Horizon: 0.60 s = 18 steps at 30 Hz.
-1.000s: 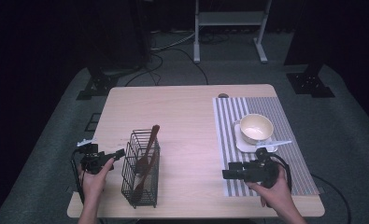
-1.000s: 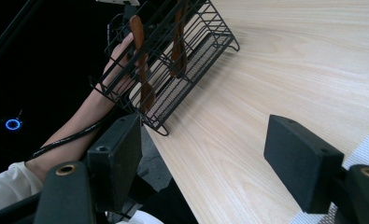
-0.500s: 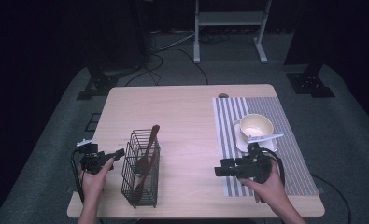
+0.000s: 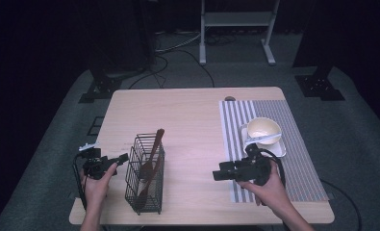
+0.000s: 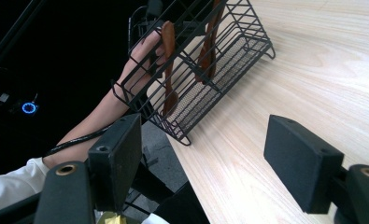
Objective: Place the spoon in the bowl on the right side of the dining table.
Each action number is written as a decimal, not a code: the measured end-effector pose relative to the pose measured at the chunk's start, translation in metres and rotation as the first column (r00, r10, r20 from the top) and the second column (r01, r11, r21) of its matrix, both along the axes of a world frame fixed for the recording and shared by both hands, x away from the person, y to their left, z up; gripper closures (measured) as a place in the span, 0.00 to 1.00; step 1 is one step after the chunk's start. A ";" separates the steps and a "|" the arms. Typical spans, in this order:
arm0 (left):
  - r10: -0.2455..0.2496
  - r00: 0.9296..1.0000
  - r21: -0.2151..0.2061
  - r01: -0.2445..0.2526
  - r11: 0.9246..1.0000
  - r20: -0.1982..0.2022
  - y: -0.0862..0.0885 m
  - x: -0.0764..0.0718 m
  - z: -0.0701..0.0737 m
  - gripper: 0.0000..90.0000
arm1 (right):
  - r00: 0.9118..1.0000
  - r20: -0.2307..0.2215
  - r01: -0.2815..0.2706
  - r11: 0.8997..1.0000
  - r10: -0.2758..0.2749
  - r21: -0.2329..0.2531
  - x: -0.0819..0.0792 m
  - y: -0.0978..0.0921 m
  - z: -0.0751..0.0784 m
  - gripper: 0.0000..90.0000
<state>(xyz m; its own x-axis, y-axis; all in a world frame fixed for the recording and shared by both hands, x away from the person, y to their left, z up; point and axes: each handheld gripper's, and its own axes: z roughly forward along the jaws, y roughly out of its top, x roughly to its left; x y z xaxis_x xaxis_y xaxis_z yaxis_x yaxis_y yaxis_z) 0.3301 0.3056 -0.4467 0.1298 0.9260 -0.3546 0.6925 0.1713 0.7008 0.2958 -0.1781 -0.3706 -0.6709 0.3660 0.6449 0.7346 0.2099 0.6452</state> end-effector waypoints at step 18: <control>0.000 1.000 -0.003 0.000 1.000 0.001 0.001 0.000 0.000 0.02 | 0.999 -0.006 -0.040 0.999 0.040 -0.016 0.008 0.022 0.005 0.30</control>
